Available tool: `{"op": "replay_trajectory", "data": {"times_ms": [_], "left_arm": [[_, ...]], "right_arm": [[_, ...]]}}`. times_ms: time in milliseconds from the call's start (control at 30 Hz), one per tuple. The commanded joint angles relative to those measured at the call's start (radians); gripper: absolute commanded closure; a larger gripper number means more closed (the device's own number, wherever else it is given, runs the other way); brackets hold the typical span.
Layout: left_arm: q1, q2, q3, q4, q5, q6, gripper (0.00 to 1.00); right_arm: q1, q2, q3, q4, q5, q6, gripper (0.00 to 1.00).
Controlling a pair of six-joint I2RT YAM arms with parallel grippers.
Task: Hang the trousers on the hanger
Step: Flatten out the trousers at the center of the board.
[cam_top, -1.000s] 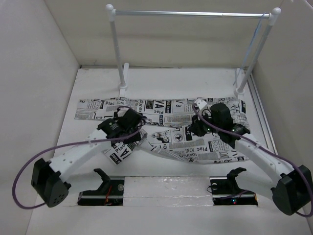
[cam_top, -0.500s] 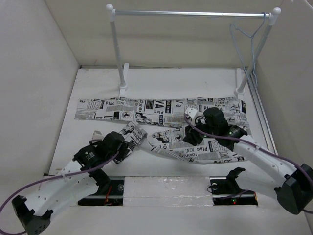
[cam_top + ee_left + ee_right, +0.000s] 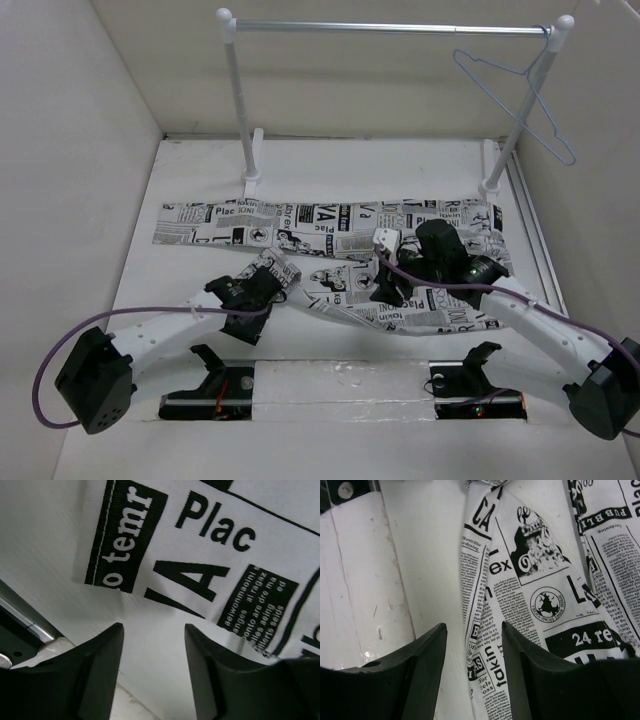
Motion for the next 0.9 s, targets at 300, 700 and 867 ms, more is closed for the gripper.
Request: {"op": "replay_trajectory", "data": {"times_ms": [300, 700, 867], "left_arm": [[0.008, 0.189, 0.072, -0.03, -0.103, -0.467, 0.46], [-0.014, 0.085, 0.062, -0.058, -0.154, -0.566, 0.54], [0.011, 0.048, -0.009, -0.006, -0.14, -0.588, 0.47]], "right_arm": [[0.065, -0.035, 0.078, -0.041, -0.002, -0.068, 0.47], [0.092, 0.011, 0.094, -0.052, 0.023, -0.085, 0.48], [0.092, 0.027, 0.095, -0.055, 0.026, -0.086, 0.47]]}}
